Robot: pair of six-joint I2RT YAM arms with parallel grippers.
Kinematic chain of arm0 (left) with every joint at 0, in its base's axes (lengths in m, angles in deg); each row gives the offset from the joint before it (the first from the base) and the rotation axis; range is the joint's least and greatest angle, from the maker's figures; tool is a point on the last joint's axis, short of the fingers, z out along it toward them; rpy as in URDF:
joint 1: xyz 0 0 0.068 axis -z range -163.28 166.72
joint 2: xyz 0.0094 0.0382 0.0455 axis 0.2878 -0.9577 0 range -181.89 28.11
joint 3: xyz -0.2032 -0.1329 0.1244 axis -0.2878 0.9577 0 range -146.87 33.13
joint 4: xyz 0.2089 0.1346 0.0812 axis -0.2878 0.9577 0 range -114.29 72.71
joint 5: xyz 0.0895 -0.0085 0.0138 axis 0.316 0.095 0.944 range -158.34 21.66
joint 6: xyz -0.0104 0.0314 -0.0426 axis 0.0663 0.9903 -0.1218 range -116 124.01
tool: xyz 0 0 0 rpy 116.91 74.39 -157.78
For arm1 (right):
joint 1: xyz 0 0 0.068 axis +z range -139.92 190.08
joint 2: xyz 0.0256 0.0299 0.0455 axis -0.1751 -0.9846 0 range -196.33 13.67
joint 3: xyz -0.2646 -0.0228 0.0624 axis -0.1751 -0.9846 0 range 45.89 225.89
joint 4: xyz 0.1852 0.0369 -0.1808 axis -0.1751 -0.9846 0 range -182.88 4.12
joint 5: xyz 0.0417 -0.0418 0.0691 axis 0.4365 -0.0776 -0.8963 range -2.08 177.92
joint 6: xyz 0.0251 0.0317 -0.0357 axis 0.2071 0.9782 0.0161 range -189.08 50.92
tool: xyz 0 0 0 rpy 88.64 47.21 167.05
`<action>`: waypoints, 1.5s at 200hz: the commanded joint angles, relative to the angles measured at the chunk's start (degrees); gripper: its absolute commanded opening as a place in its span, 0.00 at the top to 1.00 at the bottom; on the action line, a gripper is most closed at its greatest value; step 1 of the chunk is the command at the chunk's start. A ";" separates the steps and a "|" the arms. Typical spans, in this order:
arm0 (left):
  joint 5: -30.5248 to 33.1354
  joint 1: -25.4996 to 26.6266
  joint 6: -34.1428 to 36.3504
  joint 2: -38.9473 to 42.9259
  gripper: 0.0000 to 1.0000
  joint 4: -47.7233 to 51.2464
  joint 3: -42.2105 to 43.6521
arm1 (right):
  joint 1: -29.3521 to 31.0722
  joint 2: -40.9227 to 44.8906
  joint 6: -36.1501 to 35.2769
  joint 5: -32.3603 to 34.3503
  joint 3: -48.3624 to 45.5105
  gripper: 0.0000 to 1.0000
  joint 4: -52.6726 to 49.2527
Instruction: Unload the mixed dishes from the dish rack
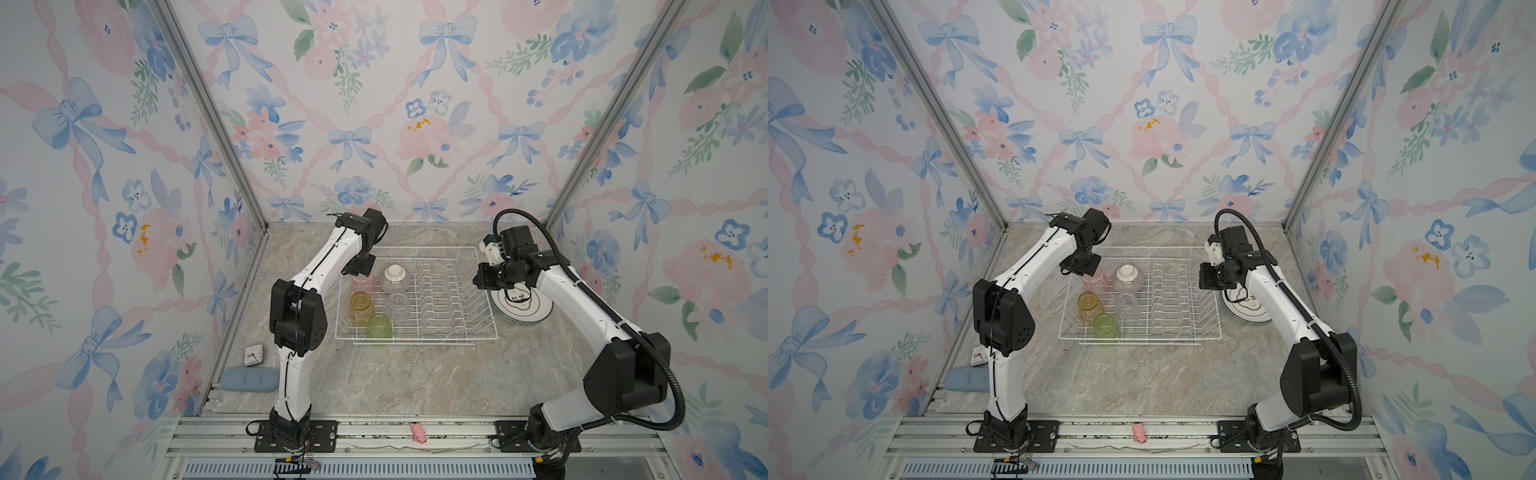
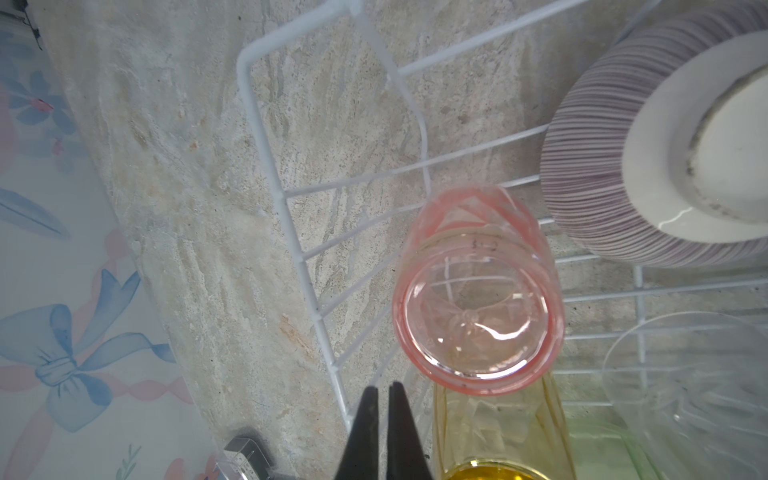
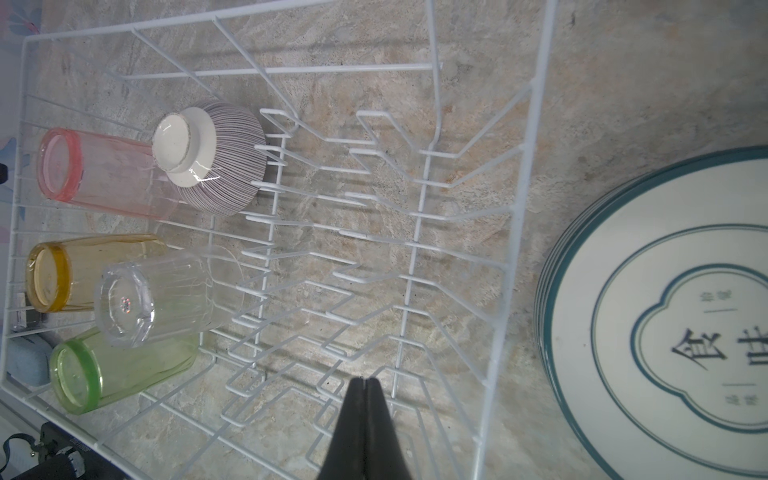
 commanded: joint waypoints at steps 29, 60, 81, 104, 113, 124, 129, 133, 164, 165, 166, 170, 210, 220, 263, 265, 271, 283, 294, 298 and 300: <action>1.82 -0.58 -0.02 -0.26 1.00 1.51 -0.95 | 0.96 -1.40 -1.09 0.25 1.93 1.00 -2.15; 0.84 -0.65 -0.27 0.20 1.00 1.17 -0.90 | 1.03 -1.48 -1.30 0.34 1.52 1.00 -1.96; 0.37 -0.65 -0.37 1.23 1.00 0.39 -0.79 | 1.03 -1.58 -1.35 0.26 1.08 1.00 -1.55; -1.21 -0.64 -0.29 3.04 1.00 -1.97 0.76 | 1.07 -1.66 -1.29 0.00 0.49 1.00 -0.97; -2.39 -0.55 -0.20 4.55 1.00 -3.90 2.53 | 1.16 -1.58 -1.29 -0.05 0.20 1.00 -0.71; -3.44 -0.32 0.00 7.03 1.00 -7.13 5.52 | 1.23 -1.25 -1.40 -0.14 -0.21 1.00 -0.28; -4.12 -0.20 0.13 8.46 0.97 -8.83 7.27 | 1.25 -1.10 -1.33 -0.18 -0.35 1.00 -0.17; -4.57 -0.04 0.23 9.66 0.94 -10.34 8.84 | 1.32 -0.93 -1.40 -0.20 -0.52 1.00 -0.01; -7.70 0.42 1.70 20.00 0.77 -23.24 22.59 | 1.77 0.81 -1.32 -0.27 -2.16 0.92 0.76; -7.79 0.46 1.72 20.45 0.76 -23.57 23.04 | 1.77 0.89 -1.32 -0.27 -2.22 0.91 0.84; -7.88 0.47 1.77 20.80 0.76 -24.04 23.48 | 1.77 0.98 -1.27 -0.22 -2.34 0.91 0.88; -8.27 0.42 1.88 22.01 0.74 -25.47 25.21 | 1.86 1.32 -1.16 -0.27 -2.72 0.89 1.14; -15.10 0.70 3.64 32.87 0.65 -35.29 39.17 | 2.20 5.01 0.16 -0.71 -6.53 0.68 3.53; -17.46 0.97 4.00 35.29 0.61 -37.34 42.08 | 2.55 5.74 0.39 -0.75 -7.05 0.63 3.85; -25.61 2.90 4.00 41.44 0.48 -40.92 47.63 | 5.46 8.03 1.15 -0.12 -7.87 0.49 3.82; -25.63 3.05 3.95 41.52 0.47 -40.94 47.65 | 5.57 8.12 1.23 -0.05 -7.90 0.49 3.89; -25.66 3.66 3.80 41.71 0.46 -40.95 47.65 | 5.99 8.38 1.32 -0.05 -7.99 0.48 3.99; -25.46 4.63 3.37 41.81 0.45 -40.95 47.57 | 6.70 8.81 1.49 0.08 -8.09 0.48 4.17; -25.46 5.35 3.15 41.58 0.46 -40.82 47.31 | 7.32 9.12 1.66 0.35 -8.09 0.47 4.17; -25.49 5.59 3.14 41.44 0.45 -40.78 47.27 | 7.44 9.21 1.69 0.37 -8.05 0.47 4.17; -25.47 5.81 3.14 41.37 0.45 -40.78 47.16 | 7.52 9.23 1.70 0.44 -8.08 0.47 4.13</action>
